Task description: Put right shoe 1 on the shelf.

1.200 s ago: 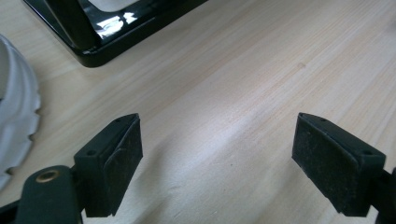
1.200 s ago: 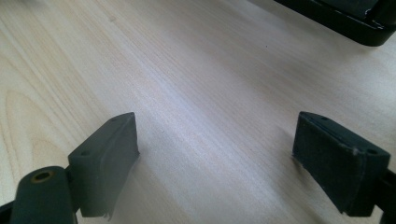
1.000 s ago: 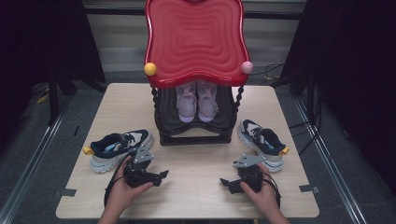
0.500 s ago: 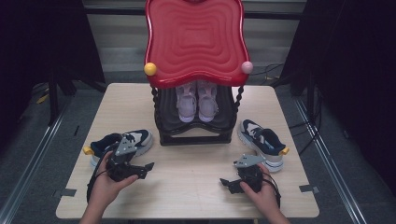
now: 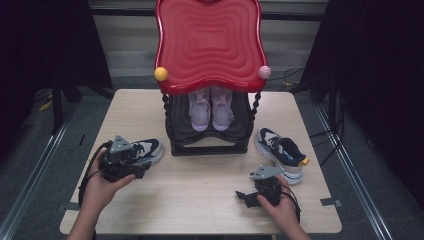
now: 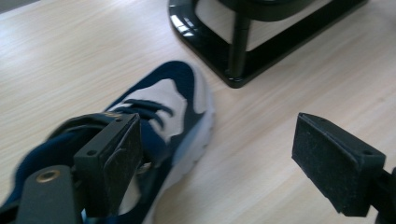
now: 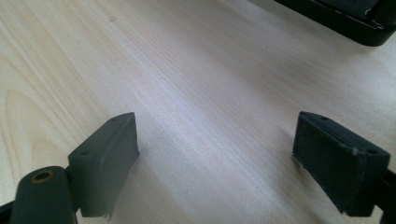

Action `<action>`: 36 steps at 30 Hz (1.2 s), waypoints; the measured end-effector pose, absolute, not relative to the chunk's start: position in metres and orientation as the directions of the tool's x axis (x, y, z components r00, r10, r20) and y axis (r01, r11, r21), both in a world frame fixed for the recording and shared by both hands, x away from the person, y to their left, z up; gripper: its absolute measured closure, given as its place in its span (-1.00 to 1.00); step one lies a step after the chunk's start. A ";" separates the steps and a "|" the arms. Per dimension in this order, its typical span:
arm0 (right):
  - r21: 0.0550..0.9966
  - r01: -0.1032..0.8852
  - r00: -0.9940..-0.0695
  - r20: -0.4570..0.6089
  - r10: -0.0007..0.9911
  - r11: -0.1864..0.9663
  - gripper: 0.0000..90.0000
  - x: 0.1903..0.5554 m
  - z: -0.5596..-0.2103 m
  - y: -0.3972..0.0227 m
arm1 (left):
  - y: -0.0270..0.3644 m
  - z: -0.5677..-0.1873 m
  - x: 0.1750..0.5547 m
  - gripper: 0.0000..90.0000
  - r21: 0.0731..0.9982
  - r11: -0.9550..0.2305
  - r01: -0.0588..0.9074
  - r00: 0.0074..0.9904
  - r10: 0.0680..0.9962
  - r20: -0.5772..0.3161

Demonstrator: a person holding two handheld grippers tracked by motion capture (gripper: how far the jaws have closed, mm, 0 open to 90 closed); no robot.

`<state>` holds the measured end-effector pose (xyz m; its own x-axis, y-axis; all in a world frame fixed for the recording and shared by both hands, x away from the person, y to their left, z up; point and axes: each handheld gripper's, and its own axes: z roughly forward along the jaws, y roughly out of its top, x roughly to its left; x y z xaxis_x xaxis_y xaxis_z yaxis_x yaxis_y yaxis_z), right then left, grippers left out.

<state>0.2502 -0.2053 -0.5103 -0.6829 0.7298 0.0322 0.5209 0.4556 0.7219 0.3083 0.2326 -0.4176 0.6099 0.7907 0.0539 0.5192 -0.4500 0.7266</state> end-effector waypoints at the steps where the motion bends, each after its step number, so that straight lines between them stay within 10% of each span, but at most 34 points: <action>1: 0.722 0.521 -0.683 0.032 0.730 0.456 -0.70 0.250 -0.510 -0.205 | 0.233 -0.418 0.308 -0.65 0.727 -0.450 0.519 0.610 0.791 0.054; 13: 0.721 0.521 -0.683 0.031 0.729 0.457 -0.70 0.250 -0.510 -0.205 | 0.252 -0.436 0.314 -0.61 0.692 -0.434 0.577 0.559 0.828 0.053; 26: 0.721 0.521 -0.683 0.031 0.730 0.457 -0.70 0.250 -0.510 -0.205 | 0.258 -0.439 0.316 0.54 0.674 -0.422 0.606 0.501 0.861 0.089; 36: 0.722 0.519 -0.685 0.030 0.728 0.458 -0.70 0.250 -0.510 -0.205 | 0.250 -0.436 0.321 0.82 0.696 -0.359 0.621 0.442 0.895 0.068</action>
<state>0.2505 -0.2054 -0.5104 -0.6853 0.7276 0.0304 0.5185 0.4582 0.7219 0.3214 0.2499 -0.4359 0.4416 0.8947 0.0675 0.6213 -0.3592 0.6964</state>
